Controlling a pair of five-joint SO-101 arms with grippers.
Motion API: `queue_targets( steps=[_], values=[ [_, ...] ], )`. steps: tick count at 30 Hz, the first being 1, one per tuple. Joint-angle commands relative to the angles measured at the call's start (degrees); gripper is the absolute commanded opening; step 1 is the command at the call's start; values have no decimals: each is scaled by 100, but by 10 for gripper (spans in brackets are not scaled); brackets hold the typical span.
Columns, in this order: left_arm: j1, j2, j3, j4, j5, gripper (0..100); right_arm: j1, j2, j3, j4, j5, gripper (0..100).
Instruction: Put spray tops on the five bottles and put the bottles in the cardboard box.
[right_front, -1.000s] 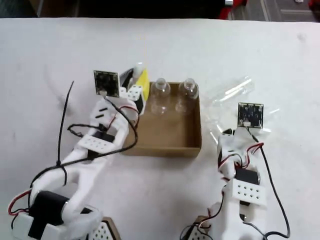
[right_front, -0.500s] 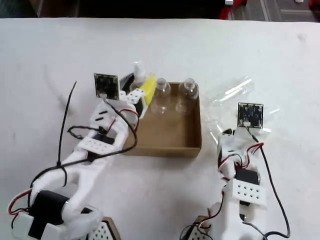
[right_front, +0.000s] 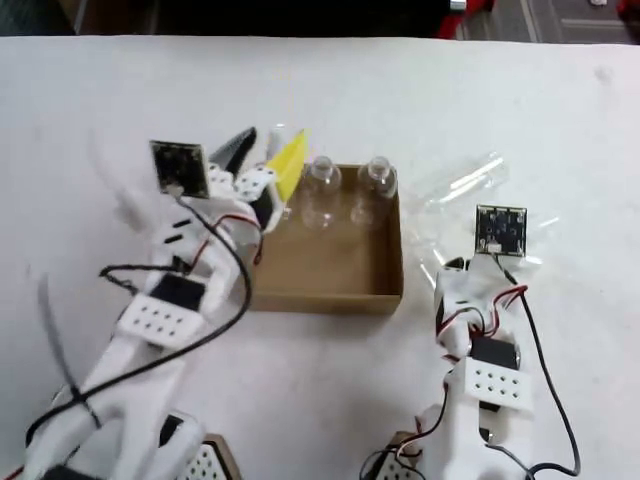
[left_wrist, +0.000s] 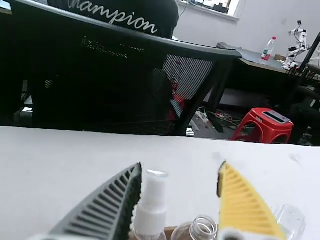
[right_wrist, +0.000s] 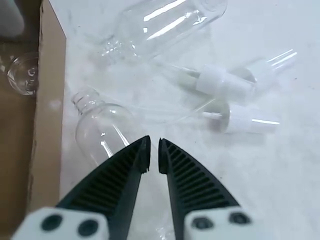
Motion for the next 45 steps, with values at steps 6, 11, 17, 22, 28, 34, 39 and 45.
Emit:
queue_targets(
  steps=[6,11,17,22,28,34,39,45],
  values=[
    [-655,-2607,-70,3578,79,233,-57,-4,-132,-119,53,22],
    [-989,-3600,-26,5037,53,233,-57,-4,-149,-119,53,22],
    [-1657,-3451,193,5222,53,236,-57,-13,-141,-119,9,22],
    [-1930,-3169,1327,3727,-9,237,-13,-13,-149,-119,9,22],
    [-2035,-3178,2101,2602,-1037,229,321,-13,-141,-479,0,22],
    [-2026,-3152,2048,2602,-1055,186,505,-13,-149,-514,0,22],
    [-2018,-3134,1714,3156,-1055,185,365,40,-132,-505,53,22],
    [-1578,-3125,1697,3262,-1829,184,40,-4,-70,-189,53,22]
  ],
)
